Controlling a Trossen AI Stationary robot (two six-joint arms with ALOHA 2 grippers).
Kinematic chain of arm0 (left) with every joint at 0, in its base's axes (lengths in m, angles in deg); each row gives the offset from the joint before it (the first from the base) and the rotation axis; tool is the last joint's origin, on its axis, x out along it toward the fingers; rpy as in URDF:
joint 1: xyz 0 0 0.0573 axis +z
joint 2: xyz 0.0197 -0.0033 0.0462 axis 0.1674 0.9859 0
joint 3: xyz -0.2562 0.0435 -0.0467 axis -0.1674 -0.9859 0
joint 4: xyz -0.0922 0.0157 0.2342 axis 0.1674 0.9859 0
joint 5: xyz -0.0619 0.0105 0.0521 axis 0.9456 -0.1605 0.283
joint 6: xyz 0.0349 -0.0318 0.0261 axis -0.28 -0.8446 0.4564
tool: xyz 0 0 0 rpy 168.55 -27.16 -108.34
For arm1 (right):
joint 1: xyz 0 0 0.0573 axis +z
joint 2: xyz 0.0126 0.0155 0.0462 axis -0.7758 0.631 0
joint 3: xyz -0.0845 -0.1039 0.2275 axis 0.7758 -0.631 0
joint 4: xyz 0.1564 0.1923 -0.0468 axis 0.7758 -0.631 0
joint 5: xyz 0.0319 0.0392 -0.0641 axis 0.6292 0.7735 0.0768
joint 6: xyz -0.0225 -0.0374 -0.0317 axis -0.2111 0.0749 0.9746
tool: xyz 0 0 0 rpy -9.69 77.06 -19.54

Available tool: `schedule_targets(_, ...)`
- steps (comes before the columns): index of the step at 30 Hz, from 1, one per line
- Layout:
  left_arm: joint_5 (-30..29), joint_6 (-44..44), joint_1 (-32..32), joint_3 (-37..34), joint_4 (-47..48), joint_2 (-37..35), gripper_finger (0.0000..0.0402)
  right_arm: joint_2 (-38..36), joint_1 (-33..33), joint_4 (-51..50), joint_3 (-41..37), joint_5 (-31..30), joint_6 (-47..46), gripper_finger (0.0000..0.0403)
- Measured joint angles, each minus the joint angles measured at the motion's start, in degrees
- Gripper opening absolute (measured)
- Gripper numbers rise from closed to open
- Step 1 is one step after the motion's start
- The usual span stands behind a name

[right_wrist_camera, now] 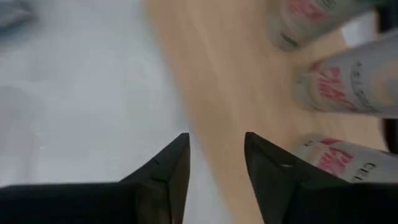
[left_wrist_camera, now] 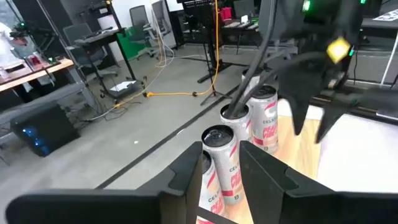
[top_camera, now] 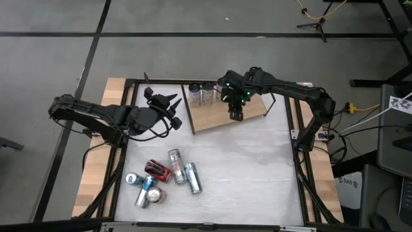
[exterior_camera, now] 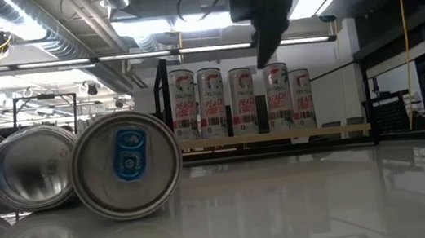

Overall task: Place canned beverage on shelf
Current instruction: Put the white pink soda can on the shelf aligned with the other white pink soda cans

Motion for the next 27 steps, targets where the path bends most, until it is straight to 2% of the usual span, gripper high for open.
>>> schedule_targets(5,0.6,-0.2,0.2,0.0,0.1,0.3,0.0092,0.1,-0.1,3.3,-4.7,-5.9,-0.9,0.0126)
schedule_targets(15,0.6,-0.2,0.2,0.0,0.0,0.3,0.0092,0.1,-0.6,7.2,-8.5,-13.0,-0.9,0.0100)
schedule_targets(27,0.6,-0.2,0.2,0.0,0.0,0.3,0.0092,0.1,-8.1,7.7,-10.1,-13.6,-1.5,0.0074)
